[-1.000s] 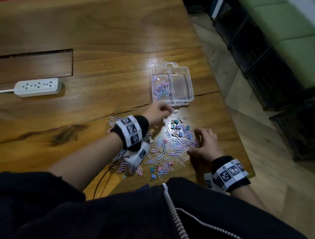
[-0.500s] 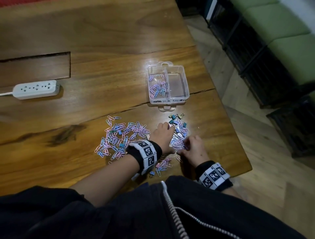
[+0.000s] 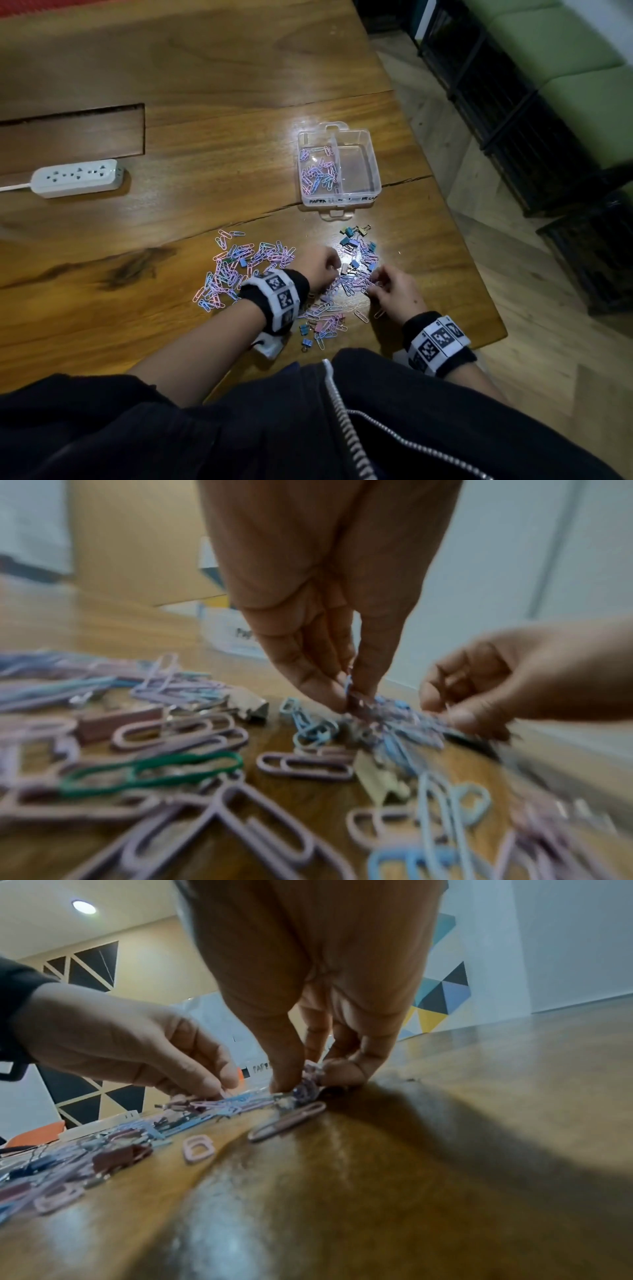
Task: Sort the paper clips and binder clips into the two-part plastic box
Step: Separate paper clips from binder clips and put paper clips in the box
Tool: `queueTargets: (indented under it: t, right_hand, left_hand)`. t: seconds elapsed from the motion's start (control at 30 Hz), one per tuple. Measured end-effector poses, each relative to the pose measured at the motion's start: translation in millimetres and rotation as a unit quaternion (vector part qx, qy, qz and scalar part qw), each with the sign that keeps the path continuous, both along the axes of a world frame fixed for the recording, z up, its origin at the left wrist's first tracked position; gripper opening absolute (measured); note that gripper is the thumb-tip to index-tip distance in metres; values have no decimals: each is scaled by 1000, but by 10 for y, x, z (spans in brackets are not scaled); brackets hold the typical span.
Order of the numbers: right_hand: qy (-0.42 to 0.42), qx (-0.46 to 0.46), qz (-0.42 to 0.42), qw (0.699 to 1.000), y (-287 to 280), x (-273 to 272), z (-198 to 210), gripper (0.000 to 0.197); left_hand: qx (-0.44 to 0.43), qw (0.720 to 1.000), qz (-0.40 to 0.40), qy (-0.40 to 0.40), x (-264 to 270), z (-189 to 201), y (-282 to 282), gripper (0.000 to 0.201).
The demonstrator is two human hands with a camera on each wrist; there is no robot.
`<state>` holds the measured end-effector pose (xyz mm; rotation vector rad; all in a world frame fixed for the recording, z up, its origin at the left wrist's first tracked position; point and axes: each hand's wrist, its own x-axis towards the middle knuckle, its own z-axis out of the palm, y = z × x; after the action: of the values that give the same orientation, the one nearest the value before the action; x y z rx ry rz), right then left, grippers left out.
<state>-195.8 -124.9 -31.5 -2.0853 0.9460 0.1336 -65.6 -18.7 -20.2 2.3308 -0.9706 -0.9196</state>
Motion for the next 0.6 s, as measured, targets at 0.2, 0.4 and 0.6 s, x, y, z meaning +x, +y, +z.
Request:
queueTargets:
  t: [0.2,0.4,0.6]
  right_hand:
    - [1,-30,34,999,8,2,-16,14]
    - [-64,192,-113,973,-58,29,76,7]
    - [-180,540,-249,783,-152,23,197,25]
  left_hand:
    - [-60,930,176,315,295,123,128,5]
    - [-121,758,302,565,319,139,149,21]
    - [-119,676,343,641,193,49,101,50]
